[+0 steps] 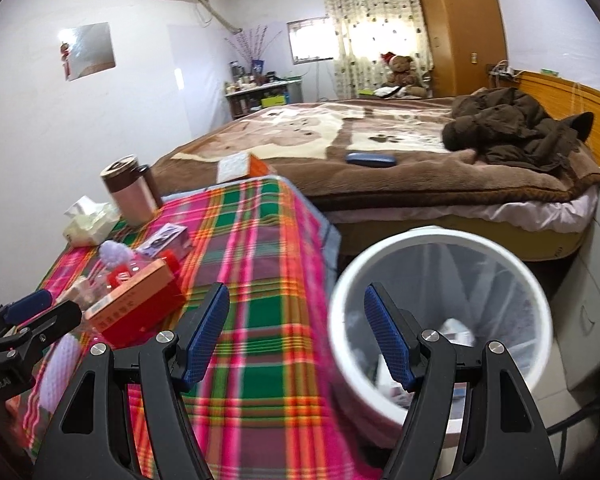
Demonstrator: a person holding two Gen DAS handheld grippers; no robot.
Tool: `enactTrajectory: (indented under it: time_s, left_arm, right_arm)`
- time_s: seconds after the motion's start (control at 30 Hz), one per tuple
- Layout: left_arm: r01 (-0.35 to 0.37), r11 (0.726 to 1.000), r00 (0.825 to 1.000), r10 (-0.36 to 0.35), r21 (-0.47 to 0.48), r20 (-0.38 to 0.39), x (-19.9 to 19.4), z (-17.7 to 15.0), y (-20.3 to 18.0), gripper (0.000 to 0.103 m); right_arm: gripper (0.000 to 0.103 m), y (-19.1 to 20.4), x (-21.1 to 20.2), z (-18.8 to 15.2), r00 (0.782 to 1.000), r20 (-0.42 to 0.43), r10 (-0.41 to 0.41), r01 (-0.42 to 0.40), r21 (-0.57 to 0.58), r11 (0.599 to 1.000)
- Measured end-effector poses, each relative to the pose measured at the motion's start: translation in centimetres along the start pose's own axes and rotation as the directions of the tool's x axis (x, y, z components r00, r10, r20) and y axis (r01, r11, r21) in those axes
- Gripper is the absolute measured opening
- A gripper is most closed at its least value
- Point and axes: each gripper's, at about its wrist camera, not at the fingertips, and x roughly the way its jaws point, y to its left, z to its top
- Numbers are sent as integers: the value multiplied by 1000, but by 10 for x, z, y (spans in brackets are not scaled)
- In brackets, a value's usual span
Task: Collect trash
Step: 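Move both tools back over the table toward the remaining trash, then grasp the white foam net sleeve with the left tool while the right tool grasps the orange box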
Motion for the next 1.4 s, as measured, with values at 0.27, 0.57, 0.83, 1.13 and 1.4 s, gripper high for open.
enactTrajectory:
  time_s: [0.27,0.57,0.83,1.13,1.4]
  left_arm:
    - [-81,995,997,80,-56,-11,-8,-13,49,81]
    - [-111,989,992,105,-94,-64,-9,-35,86,82]
    - [-106,986,987,88,-128,-136,-1,-55,104,82]
    - [-108,982,978,76,-158,-195,7,-72,118,82]
    - [-72,984,978,37,-166,-205,3,-80,118,81]
  right_arm:
    - [71,37,13,-2,997,-41,62,-64,-48,997]
    - [71,73,27,-9,985,-102,139,-145,-54,988]
    - [71,101,42,-9,970,-141,197,-202,-24,979]
    - [71,122,67,-11,959,-204,198,-193,45,980]
    - [71,127,70,-19,959,-239,156,-149,44,988]
